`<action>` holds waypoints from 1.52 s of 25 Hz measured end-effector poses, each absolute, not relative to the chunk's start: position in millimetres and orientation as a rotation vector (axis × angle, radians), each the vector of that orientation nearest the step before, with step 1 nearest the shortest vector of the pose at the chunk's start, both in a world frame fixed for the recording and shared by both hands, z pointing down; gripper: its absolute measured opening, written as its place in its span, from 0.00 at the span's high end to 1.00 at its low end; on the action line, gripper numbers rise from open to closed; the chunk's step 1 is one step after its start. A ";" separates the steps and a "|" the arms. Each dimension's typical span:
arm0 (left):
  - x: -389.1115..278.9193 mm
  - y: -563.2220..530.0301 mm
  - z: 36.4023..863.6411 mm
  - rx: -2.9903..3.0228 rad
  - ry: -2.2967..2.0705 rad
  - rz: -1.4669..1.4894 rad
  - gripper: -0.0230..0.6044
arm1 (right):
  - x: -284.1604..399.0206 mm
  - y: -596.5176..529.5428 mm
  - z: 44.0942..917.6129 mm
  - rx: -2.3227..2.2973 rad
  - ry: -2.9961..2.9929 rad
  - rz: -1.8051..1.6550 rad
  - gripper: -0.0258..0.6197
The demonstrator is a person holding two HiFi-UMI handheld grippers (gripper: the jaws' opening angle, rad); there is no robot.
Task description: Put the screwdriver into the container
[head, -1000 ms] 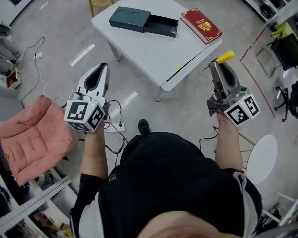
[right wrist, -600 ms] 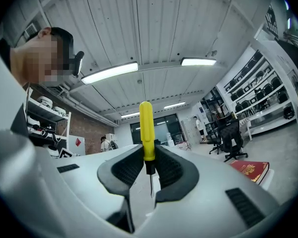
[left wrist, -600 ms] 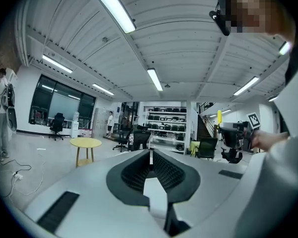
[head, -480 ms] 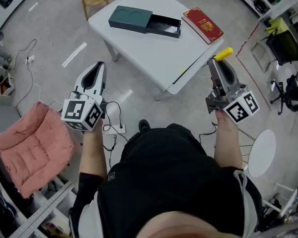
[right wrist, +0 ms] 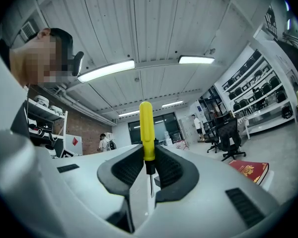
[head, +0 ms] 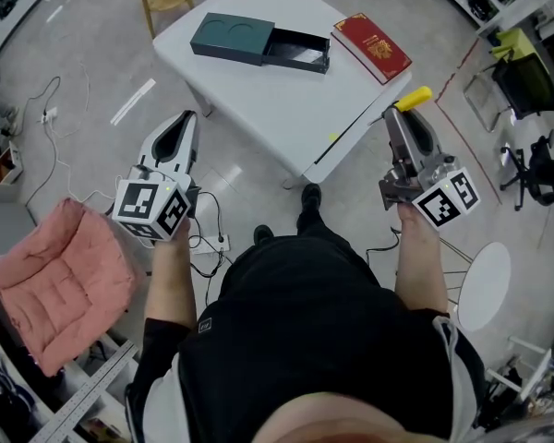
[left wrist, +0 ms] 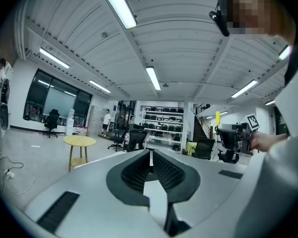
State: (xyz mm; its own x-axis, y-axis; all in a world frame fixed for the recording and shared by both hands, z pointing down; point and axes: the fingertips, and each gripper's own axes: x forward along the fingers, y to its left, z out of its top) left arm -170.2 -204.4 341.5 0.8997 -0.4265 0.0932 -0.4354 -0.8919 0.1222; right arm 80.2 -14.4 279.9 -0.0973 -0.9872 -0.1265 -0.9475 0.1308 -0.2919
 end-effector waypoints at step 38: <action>-14.5 -250.3 346.7 2.755 -1.105 0.241 0.91 | 281.0 -150.2 323.7 -1.548 2.374 -0.404 0.83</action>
State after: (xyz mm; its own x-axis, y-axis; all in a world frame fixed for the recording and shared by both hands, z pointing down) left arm -14.5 -250.3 346.7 0.7136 -0.6687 0.2091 -0.6950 -0.7131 0.0915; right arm 281.0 -150.2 323.7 -0.3876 -0.9185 -0.0785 -0.8407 0.3872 -0.3785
